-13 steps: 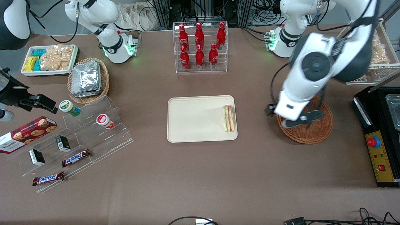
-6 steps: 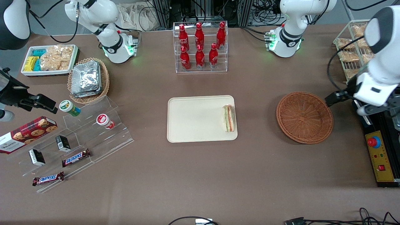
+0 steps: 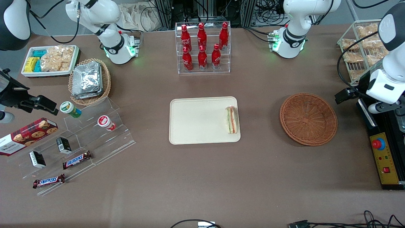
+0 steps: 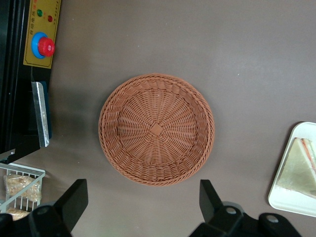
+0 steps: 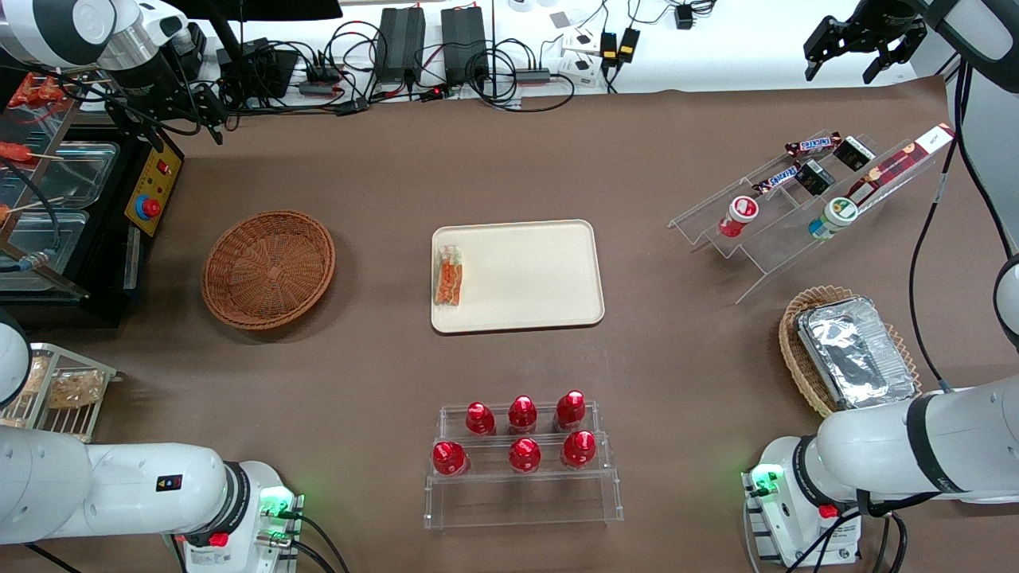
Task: Place sandwich from basket to tray
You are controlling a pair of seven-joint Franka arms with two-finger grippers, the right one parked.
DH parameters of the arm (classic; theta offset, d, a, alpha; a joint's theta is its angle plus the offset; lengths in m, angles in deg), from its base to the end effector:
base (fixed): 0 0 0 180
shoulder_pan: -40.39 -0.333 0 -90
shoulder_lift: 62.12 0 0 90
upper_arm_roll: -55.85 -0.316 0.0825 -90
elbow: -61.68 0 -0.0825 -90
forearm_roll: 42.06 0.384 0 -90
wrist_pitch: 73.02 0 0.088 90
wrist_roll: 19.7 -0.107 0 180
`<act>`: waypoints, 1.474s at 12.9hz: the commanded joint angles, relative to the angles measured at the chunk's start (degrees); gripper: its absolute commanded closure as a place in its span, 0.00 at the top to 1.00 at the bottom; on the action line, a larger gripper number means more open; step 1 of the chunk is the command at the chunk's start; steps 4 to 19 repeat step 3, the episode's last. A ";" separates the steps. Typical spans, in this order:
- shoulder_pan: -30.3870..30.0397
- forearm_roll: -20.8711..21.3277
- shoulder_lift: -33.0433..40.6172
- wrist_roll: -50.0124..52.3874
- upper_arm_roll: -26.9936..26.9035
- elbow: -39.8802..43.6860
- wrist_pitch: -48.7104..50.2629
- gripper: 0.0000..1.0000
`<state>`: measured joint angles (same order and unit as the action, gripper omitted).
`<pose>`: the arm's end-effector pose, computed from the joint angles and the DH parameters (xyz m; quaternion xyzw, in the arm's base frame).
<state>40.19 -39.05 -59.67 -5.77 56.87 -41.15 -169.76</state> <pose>0.5426 -0.0029 0.5520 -0.9931 -0.1102 0.0281 0.0302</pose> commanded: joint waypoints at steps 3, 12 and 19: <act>0.02 -0.98 -0.52 -1.35 -0.05 2.90 1.56 1.00; 0.02 -0.98 -0.52 -1.35 -0.05 2.90 1.56 1.00; 0.02 -0.98 -0.52 -1.35 -0.05 2.90 1.56 1.00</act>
